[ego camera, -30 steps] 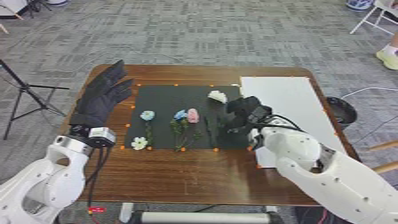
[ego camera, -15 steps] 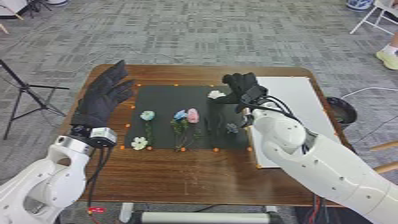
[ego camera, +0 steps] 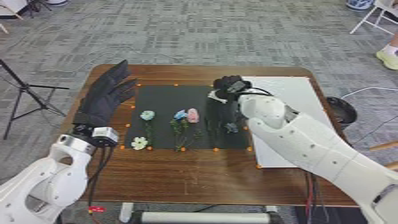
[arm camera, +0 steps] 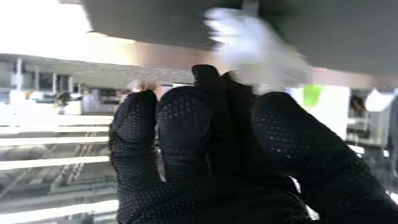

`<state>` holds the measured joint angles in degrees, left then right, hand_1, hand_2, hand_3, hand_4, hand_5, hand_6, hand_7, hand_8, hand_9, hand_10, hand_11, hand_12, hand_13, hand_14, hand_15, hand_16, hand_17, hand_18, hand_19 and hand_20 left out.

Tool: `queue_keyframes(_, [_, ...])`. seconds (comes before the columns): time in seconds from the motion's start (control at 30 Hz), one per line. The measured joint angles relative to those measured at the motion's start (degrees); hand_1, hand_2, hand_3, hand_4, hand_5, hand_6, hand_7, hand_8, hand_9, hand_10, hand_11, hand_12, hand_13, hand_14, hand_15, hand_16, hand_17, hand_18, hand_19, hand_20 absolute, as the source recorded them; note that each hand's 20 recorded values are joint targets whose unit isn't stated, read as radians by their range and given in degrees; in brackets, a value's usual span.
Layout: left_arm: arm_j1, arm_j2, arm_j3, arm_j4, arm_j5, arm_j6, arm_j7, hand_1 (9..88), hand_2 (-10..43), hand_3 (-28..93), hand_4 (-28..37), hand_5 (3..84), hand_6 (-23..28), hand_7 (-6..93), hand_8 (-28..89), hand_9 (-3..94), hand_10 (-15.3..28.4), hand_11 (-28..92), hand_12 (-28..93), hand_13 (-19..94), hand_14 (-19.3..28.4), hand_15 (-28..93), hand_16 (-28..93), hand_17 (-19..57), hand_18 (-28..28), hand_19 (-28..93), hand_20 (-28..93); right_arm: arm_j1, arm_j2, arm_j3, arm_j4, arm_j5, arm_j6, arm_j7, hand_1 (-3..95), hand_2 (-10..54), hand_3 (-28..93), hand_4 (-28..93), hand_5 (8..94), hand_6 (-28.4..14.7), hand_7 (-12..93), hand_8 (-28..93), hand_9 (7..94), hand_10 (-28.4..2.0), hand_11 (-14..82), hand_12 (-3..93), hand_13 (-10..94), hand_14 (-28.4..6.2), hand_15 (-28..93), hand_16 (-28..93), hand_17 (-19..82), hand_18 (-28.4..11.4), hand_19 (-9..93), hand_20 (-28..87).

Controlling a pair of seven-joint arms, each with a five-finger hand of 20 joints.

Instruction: Arrange flowers

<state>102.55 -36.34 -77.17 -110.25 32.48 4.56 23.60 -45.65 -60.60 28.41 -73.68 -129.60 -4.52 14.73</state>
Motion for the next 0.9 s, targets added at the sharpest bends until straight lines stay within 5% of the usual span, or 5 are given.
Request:
queue_keyframes(0.5, [-0.2, 0.05, -0.18, 0.08, 0.02, -0.03, -0.04, 27.4, -3.6, 66, -25.4, 24.0, 1.8, 13.8, -6, 19.0, 9.7, 10, 21, 17, 13.2, 20, 8, -10.7, 18.7, 35, 12, 1.3, 1.0, -0.9, -0.3, 0.2, -0.7, 0.2, 14.1, 23.4, 93, 20, 51.9, -4.0, 26, -11, 63.9, -11.9, 14.9, 14.7, 70, -9.3, 85, 28, 31, -22.8, 85, 51])
queue_keyframes(0.77, [-0.5, 0.04, 0.02, 0.26, 0.02, -0.05, -0.07, 27.4, -3.6, 66, -25.4, 24.0, 1.8, 14.5, -7, 19.0, 10.0, 11, 21, 16, 13.2, 20, 8, -10.8, 18.8, 35, 12, 1.2, 0.7, 3.8, -0.2, 1.8, -12.8, -7.2, 14.3, 23.7, 93, 22, 53.4, -4.3, 26, -11, 69.4, -12.2, 16.1, 14.7, 72, -8.8, 85, 28, 32, -22.5, 86, 50])
queue_keyframes(0.9, [-0.4, 0.04, -0.02, 0.26, 0.01, -0.05, -0.07, 27.4, -3.6, 66, -25.5, 23.9, 1.8, 14.7, -7, 18.9, 9.9, 11, 20, 17, 13.2, 21, 8, -10.9, 18.8, 35, 12, 1.4, 0.9, 4.5, -0.5, 2.8, -14.6, -8.2, 14.2, 24.0, 93, 21, 53.8, -4.3, 26, -11, 69.9, -12.2, 16.5, 15.1, 72, -8.8, 85, 28, 33, -22.4, 87, 49])
